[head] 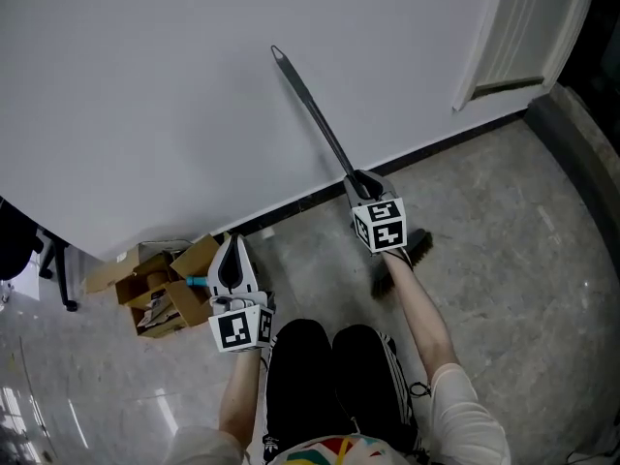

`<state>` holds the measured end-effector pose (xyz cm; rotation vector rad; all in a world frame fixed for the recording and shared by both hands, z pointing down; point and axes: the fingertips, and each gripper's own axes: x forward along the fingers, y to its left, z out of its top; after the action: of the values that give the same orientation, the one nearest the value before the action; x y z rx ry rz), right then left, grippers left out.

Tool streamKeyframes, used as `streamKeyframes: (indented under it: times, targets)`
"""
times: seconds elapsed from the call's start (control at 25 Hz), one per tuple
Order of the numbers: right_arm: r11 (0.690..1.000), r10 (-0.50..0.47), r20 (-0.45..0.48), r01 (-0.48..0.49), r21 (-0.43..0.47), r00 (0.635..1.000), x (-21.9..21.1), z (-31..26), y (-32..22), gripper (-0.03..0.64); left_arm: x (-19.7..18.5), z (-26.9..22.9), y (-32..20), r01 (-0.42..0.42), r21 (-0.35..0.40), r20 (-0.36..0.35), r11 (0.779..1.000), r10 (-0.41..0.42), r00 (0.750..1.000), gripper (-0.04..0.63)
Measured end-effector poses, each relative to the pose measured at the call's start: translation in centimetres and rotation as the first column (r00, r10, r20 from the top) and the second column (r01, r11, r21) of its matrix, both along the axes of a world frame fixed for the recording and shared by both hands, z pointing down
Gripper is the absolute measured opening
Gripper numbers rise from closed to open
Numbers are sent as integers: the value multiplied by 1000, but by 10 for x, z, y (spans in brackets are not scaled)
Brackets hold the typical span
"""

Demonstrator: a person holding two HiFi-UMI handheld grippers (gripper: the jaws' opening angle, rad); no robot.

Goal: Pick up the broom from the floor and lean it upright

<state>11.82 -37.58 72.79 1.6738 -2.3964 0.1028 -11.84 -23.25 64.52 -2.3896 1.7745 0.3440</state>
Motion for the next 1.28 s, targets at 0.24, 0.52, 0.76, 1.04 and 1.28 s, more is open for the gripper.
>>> streamKeyframes:
  times: [0.24, 0.52, 0.76, 1.04, 1.28]
  targets:
    - [997, 83, 42, -83, -5, 996, 22, -6, -39, 83, -4, 13, -2, 5, -15, 25, 1000, -5, 1000, 44]
    - [992, 128, 48, -128, 5, 991, 36, -11, -65, 83, -16, 22, -4, 21, -21, 42, 1000, -20, 999, 44]
    - [991, 136, 69, -136, -7, 988, 45, -15, -77, 83, -21, 38, -2, 40, -55, 52, 998, -37, 998, 43]
    - [993, 103, -18, -102, 51, 994, 42, -18, -77, 83, -10, 36, -2, 30, -51, 59, 998, -27, 998, 44]
    - [990, 80, -2, -79, 118, 997, 37, -34, -72, 163, -5, 33, -5, 25, -44, 43, 999, -23, 999, 44]
